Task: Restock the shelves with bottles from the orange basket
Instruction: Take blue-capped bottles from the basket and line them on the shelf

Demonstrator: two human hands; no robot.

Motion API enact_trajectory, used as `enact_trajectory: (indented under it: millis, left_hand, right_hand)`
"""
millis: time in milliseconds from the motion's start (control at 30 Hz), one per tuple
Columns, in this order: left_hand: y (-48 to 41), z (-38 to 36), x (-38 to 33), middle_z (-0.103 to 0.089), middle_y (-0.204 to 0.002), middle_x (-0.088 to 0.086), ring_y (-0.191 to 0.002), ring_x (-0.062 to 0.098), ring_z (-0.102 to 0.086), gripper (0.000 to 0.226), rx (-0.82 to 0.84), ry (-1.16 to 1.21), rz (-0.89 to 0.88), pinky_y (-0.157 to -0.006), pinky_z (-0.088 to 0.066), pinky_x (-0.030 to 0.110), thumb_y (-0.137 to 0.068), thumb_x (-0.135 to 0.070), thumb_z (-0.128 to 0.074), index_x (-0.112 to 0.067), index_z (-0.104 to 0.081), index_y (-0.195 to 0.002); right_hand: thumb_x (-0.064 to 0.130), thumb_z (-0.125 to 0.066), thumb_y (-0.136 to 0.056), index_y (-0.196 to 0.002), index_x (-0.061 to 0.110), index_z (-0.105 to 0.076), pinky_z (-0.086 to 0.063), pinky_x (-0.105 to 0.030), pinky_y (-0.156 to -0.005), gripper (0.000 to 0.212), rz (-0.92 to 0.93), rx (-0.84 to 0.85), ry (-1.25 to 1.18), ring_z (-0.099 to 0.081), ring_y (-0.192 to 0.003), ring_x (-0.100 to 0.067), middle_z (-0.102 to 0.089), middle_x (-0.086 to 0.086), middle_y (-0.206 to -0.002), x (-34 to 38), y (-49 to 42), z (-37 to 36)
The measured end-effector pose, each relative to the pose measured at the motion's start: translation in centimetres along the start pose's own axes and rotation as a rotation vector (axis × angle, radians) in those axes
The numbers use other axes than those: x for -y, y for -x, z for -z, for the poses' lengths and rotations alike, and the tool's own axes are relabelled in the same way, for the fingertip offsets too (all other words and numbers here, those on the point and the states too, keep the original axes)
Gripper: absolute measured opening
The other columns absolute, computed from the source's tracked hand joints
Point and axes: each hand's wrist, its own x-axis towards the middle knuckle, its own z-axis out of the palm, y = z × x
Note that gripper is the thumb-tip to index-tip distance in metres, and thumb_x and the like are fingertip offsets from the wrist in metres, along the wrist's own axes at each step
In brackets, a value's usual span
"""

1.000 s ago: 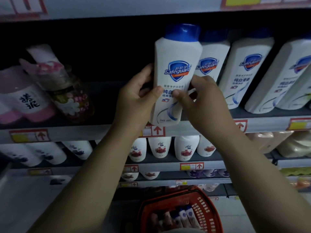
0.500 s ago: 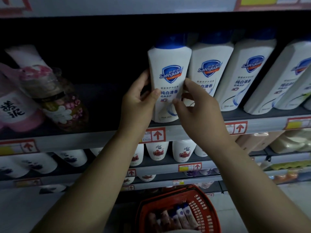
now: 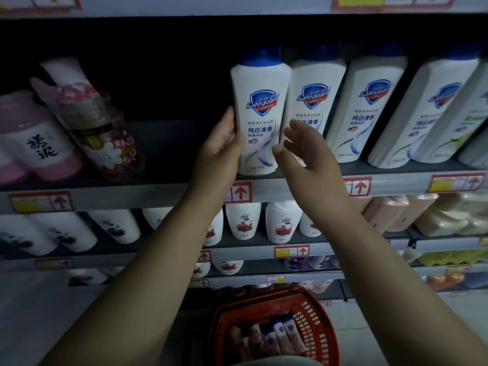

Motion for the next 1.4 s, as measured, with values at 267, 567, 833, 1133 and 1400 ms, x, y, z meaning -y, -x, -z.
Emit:
enact_trajectory:
  millis: [267, 567, 833, 1133, 1400]
  left_hand:
    - [4.9, -2.4, -2.1, -0.052, -0.125, -0.03, -0.117, -0.013, -0.048, 0.044, -0.071, 0.062, 0.04, -0.092, -0.038, 0.009, -0.101, -0.017, -0.039, -0.031, -0.039, -0.143]
    - [10.6, -3.9, -3.3, -0.04, -0.148, -0.008, -0.123, -0.004, -0.044, 0.045, -0.103, 0.165, 0.083, -0.097, -0.037, 0.011, -0.103, -0.018, -0.03, -0.022, -0.029, -0.148]
    - [14.4, -2.4, -2.9, -0.031, -0.155, -0.007, -0.138, 0.003, -0.033, 0.05, -0.028, 0.204, 0.191, -0.104, -0.027, 0.021, -0.101, -0.03, -0.03, -0.022, -0.024, -0.15]
    - [20.4, 1.0, 4.1, -0.036, -0.151, -0.012, -0.131, -0.002, -0.039, 0.05, -0.014, 0.278, 0.38, -0.106, -0.026, 0.025, -0.101, -0.035, -0.031, -0.024, -0.027, -0.149]
    - [25.0, 2.2, 17.5, -0.049, -0.129, -0.025, -0.122, -0.006, -0.044, 0.052, -0.078, 0.312, 0.612, -0.094, -0.032, 0.02, -0.095, -0.039, -0.036, -0.031, -0.033, -0.146]
  right_hand:
    - [0.028, -0.054, -0.095, -0.138, 0.023, -0.045, -0.042, -0.025, -0.104, 0.044, -0.034, 0.096, -0.166, -0.05, -0.123, -0.003, -0.054, 0.009, -0.133, 0.9, 3.6, 2.8]
    - [0.028, -0.051, -0.096, -0.135, 0.024, -0.046, -0.043, -0.022, -0.102, 0.04, -0.061, 0.188, -0.174, -0.049, -0.123, 0.0, -0.053, 0.013, -0.13, 0.5, 7.1, 4.3]
    - [0.029, -0.051, -0.096, -0.139, 0.023, -0.044, -0.047, -0.006, -0.082, 0.043, -0.141, 0.165, -0.18, -0.049, -0.121, 0.0, -0.053, 0.016, -0.126, -0.6, 11.7, 2.6]
    - [0.029, -0.051, -0.097, -0.137, 0.023, -0.046, -0.042, -0.007, -0.093, 0.041, -0.313, 0.131, -0.145, -0.048, -0.11, 0.014, -0.052, 0.022, -0.121, -7.5, 18.0, -2.0]
    - [0.026, -0.054, -0.094, -0.128, 0.024, -0.052, -0.04, -0.001, -0.084, 0.033, -0.494, 0.139, -0.073, -0.052, -0.108, 0.013, -0.058, 0.016, -0.117, -20.1, 22.2, -5.1]
